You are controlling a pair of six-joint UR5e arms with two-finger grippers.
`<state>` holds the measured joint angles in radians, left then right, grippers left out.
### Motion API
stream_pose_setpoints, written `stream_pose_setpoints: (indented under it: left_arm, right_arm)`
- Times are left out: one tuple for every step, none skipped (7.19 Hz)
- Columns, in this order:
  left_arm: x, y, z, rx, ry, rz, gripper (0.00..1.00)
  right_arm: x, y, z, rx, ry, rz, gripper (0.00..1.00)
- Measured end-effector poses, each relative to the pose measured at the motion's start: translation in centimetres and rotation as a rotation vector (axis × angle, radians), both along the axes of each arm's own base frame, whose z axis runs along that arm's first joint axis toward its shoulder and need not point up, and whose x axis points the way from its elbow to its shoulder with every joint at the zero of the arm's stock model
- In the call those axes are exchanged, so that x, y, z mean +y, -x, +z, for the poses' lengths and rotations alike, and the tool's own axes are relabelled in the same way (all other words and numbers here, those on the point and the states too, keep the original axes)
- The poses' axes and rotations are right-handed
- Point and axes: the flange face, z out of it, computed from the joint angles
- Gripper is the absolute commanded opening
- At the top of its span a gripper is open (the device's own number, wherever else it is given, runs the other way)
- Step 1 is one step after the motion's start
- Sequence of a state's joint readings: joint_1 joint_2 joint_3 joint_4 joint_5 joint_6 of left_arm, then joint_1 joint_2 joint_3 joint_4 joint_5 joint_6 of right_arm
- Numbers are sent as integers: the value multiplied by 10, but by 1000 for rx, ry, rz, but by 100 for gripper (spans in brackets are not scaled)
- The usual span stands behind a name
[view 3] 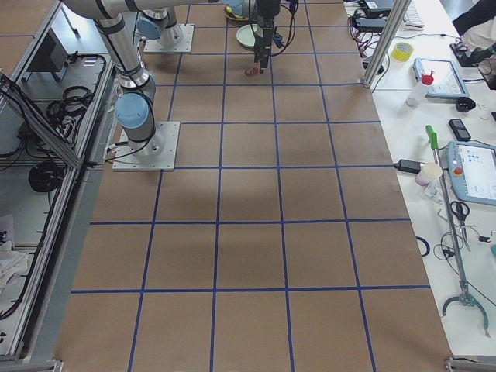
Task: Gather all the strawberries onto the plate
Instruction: 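Move the left gripper to the pair of strawberries and grasp one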
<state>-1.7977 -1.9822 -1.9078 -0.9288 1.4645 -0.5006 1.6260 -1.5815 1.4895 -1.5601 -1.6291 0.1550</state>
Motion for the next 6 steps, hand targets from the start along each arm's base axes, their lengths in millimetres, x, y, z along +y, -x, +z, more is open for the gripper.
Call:
stream_pose_setpoints:
  left_arm:
    - [2,0,-1,-1,-1,3,57]
    - [2,0,0,2,4,-4,35]
    - [2,0,-1,7,3,-16,1]
    - [2,1,-2,11,0,-22,0]
    - [0,1,-2,13,3,-27,0]
    - [-5,2,2,13,15,-33,0]
  right_arm:
    - [0,0,0,0,0,0,100]
    - [0,0,0,0,0,0,100]
    - [1,0,0,0,0,0,100]
    - [1,0,0,0,0,1,100]
    - [1,0,0,0,-1,1,100]
    - [1,0,0,0,-1,0,100]
